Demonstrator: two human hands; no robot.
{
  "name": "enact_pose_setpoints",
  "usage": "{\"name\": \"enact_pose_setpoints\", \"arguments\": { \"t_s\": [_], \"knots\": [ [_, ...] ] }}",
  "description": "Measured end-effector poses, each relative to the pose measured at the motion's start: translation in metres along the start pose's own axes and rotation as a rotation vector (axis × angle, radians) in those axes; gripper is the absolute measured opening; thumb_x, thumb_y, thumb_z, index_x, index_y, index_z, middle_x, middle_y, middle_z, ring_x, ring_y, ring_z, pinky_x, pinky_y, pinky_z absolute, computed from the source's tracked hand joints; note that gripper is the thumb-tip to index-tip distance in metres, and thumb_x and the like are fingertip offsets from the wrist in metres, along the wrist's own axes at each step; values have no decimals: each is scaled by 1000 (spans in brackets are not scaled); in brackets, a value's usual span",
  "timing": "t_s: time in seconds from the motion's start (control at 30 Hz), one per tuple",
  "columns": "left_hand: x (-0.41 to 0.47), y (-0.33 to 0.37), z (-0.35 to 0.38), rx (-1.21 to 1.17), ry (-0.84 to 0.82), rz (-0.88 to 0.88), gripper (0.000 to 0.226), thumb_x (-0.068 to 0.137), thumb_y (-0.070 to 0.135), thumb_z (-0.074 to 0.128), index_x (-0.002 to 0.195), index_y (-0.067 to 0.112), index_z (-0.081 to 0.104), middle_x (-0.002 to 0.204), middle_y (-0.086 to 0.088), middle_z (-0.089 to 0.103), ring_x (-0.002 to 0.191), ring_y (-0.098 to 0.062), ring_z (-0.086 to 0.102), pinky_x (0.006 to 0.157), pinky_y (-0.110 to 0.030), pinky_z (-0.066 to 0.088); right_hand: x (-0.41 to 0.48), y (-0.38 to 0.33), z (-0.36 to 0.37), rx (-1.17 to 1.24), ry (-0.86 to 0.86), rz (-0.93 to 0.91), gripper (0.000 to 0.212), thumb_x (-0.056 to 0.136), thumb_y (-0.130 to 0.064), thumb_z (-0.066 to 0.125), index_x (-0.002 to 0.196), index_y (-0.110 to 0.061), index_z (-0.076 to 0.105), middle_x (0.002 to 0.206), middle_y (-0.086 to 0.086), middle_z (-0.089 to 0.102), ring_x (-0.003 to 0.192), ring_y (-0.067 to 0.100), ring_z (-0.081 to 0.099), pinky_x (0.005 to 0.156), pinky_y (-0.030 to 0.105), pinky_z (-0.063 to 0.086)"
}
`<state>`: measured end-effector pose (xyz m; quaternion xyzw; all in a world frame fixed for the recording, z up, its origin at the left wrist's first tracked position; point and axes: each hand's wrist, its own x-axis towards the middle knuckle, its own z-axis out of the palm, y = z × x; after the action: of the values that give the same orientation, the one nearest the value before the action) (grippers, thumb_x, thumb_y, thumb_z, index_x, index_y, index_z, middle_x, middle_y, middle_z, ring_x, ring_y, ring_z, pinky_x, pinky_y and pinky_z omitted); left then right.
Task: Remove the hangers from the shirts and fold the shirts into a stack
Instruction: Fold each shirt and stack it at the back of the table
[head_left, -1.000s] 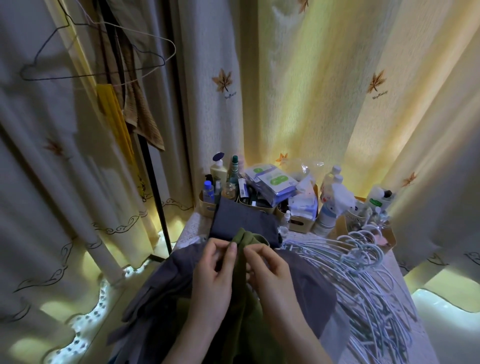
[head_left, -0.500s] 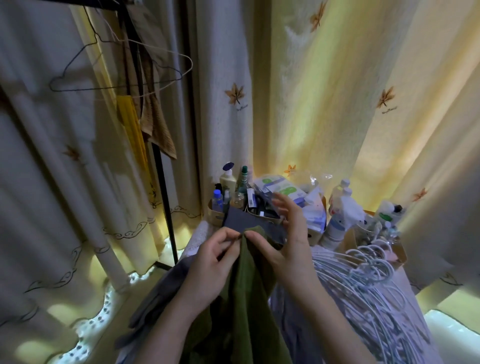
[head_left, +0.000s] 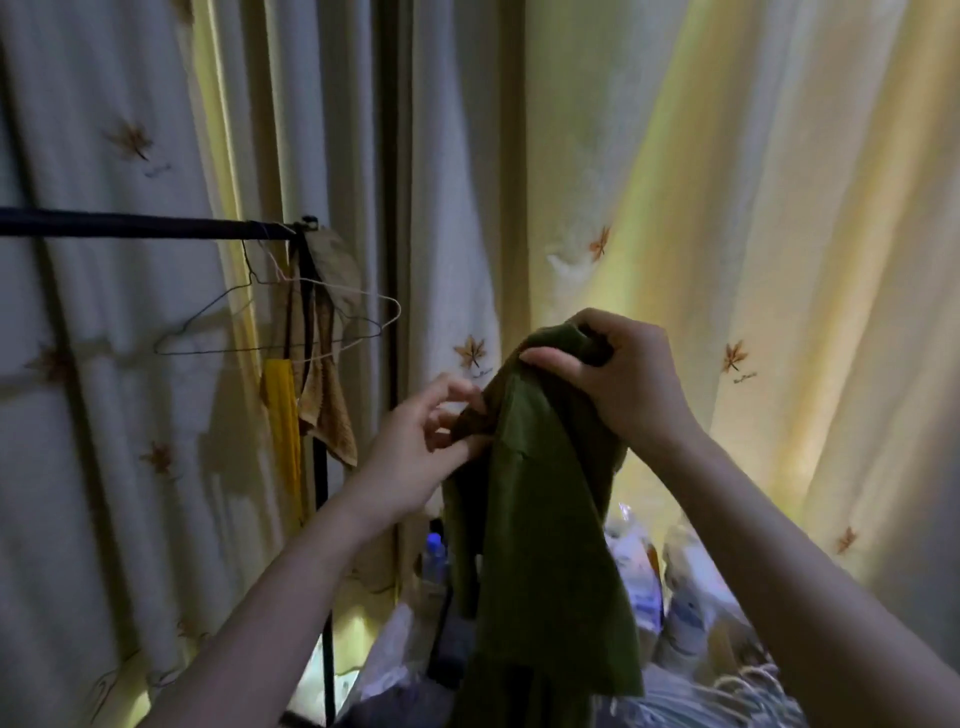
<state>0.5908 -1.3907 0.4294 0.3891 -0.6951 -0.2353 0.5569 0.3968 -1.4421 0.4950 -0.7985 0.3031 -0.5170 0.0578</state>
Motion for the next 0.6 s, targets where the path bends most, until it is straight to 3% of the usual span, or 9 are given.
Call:
{"name": "enact_pose_setpoints", "arguments": {
  "t_s": [0.1,0.23,0.33,0.4,0.47,0.53,0.6],
  "knots": [
    [13,3,-8,184,80,56,25,84,5,65,91,28,69,93,15,69,98,1,62,81,-10,48,20,-10,-18,-139,-164,-51,40,66,-46,75,84,-11,68,73,1,66,69,16,62,64,25,53],
    [23,7,0,152,204,91,31,89,8,59,92,38,68,101,21,66,103,9,58,84,-6,47,33,-11,-22,-226,-193,-114,42,69,-47,73,85,-9,65,77,6,67,73,22,63,71,41,54],
    [25,3,11,37,44,-19,17,88,37,59,104,40,64,108,20,65,106,6,58,89,-13,48,39,-8,-27,-247,-167,-160,49,66,-56,64,85,-10,65,76,5,67,73,22,63,73,44,53],
    [24,-2,17,8,-33,-96,44,73,61,64,111,39,61,113,17,62,108,0,58,90,-21,49,41,-8,-31,-255,-169,-180,51,65,-58,60,87,-12,65,77,3,67,74,21,63,73,43,54],
    [18,-10,25,64,-51,-144,47,60,71,69,101,50,60,110,22,58,103,6,56,83,-15,47,42,-5,-36,-248,-157,-190,48,66,-57,62,87,-13,66,77,1,67,73,19,63,73,42,55],
    [8,-22,37,153,-66,-127,28,64,64,71,85,56,56,102,23,54,93,14,53,75,-5,43,41,0,-41,-251,-131,-186,42,68,-52,68,84,-14,66,74,0,67,72,19,63,72,41,54],
    [0,-44,50,166,-49,-119,18,73,40,70,87,46,60,97,19,57,86,13,55,72,-3,42,40,5,-46,-255,-107,-168,34,69,-47,73,81,-16,64,72,-2,65,70,17,62,70,38,55]
  ]
}}
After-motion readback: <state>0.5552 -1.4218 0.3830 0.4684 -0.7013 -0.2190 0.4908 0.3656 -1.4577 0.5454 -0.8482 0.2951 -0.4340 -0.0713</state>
